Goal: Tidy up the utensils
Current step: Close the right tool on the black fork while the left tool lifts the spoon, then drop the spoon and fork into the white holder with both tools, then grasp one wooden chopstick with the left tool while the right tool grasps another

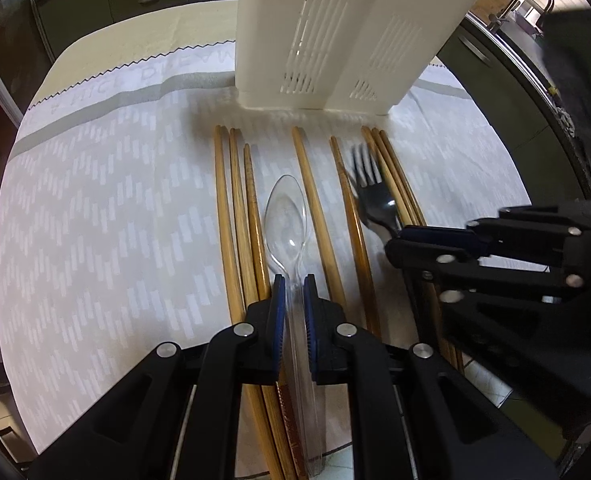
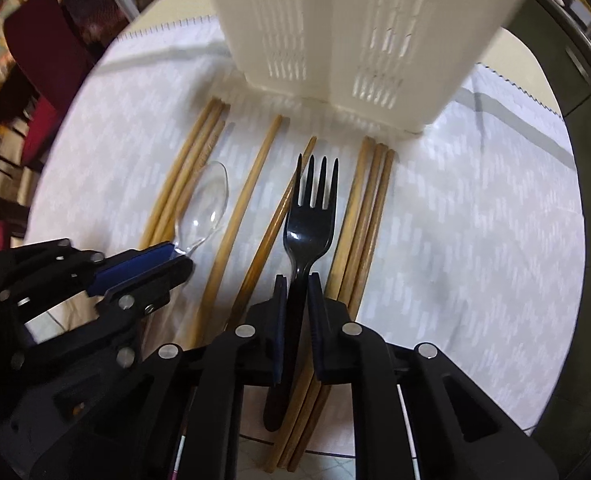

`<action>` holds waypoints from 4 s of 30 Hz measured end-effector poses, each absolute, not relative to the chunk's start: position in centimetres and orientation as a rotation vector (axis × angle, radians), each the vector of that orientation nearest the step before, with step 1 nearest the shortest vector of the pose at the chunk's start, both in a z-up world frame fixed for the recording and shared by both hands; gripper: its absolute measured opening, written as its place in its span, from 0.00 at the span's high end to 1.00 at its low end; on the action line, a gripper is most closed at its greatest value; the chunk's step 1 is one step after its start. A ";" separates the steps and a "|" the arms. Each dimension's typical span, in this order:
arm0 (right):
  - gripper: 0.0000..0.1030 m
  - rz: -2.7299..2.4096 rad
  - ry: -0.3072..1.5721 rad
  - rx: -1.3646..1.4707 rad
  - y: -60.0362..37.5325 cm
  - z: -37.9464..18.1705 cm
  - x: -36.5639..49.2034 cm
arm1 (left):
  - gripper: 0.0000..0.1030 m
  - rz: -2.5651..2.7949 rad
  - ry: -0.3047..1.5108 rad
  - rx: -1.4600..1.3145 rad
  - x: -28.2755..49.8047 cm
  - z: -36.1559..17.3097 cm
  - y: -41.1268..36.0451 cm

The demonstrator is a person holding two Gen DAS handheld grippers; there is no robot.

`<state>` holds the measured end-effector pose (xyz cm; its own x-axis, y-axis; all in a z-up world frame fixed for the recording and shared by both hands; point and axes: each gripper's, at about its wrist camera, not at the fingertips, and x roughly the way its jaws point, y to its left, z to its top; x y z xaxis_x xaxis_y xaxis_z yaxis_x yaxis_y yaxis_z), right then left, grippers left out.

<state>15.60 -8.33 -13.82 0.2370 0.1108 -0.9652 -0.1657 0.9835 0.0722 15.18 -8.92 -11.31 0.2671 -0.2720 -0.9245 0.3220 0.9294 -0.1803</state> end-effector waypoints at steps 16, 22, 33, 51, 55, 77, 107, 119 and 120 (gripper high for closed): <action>0.91 0.305 0.873 0.155 -14.6 -3.7 8.0 | 0.92 -0.469 1.050 -0.003 12.6 -5.8 -8.3; 0.91 0.318 0.790 0.166 -16.4 -0.2 5.9 | 0.92 -0.505 0.971 -0.015 10.9 -2.9 -7.3; 0.91 0.318 0.633 0.188 -18.0 5.3 5.9 | 0.92 -0.549 0.728 -0.073 12.1 5.7 -7.4; 0.91 0.197 0.445 0.163 -19.2 11.2 16.4 | 0.92 -0.455 0.140 -0.059 21.3 10.7 -11.0; 0.91 0.205 0.530 0.123 -17.9 8.4 19.3 | 0.92 -0.440 0.230 -0.034 23.1 7.2 -11.7; 0.75 0.188 0.596 0.055 -16.2 3.8 19.1 | 0.64 -0.396 0.348 -0.041 21.1 2.4 -8.7; 0.24 0.115 0.824 0.094 -23.9 -5.5 7.2 | 0.64 -0.275 1.277 0.016 16.4 -11.6 -3.4; 0.25 0.136 0.857 0.073 -22.7 -6.2 8.1 | 0.63 -0.282 1.288 0.071 18.1 -12.4 -6.5; 0.26 0.141 0.870 0.060 -22.2 -6.5 8.4 | 0.63 -0.282 1.289 0.075 18.4 -12.6 -6.9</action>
<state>8.43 -22.22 -6.46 0.6361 0.1480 -0.7572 -0.0987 0.9890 0.1104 18.38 -6.94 -12.65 0.2487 -0.1649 -0.9544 0.2480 0.9634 -0.1018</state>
